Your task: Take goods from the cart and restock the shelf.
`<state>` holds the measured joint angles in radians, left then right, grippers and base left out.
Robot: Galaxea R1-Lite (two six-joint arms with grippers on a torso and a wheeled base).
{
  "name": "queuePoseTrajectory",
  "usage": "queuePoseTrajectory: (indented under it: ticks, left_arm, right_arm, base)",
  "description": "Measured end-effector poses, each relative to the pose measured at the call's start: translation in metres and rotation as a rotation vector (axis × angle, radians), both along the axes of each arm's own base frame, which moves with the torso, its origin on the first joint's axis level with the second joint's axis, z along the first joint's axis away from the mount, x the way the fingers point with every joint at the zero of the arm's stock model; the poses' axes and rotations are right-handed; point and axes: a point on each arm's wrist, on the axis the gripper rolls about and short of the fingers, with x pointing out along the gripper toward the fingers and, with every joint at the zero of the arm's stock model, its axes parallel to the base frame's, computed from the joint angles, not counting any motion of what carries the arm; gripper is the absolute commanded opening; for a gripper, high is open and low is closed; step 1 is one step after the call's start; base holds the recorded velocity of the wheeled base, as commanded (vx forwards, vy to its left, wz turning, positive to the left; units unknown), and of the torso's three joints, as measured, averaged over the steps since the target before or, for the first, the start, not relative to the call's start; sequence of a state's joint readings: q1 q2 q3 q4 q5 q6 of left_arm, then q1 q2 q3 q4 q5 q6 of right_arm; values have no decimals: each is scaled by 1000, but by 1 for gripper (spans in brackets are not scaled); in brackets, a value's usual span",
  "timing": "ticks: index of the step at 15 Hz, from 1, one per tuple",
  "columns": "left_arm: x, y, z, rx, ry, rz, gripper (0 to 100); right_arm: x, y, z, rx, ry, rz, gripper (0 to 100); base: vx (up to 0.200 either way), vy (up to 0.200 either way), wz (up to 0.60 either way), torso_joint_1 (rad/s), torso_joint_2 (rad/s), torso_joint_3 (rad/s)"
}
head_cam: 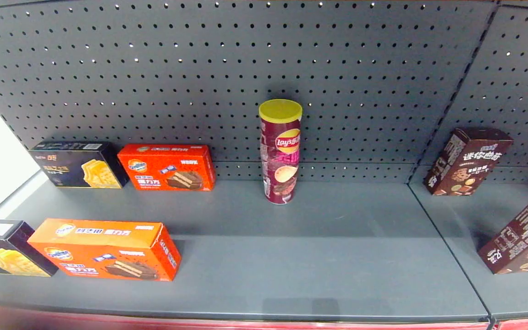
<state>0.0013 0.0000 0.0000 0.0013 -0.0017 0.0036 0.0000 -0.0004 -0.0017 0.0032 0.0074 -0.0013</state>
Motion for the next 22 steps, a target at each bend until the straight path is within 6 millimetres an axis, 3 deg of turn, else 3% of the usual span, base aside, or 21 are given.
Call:
queuePoseTrajectory:
  ticks: [3,22]
  left_arm:
    - [0,0,0,0,0,0,100]
    - [0,0,0,0,-1,0,100]
  right_arm:
    - [0,0,0,-1,0,0,100]
    - [0,0,0,1,0,-2,100]
  base:
    - [0,0,0,0,0,0]
    - [0,0,600,1,2,2]
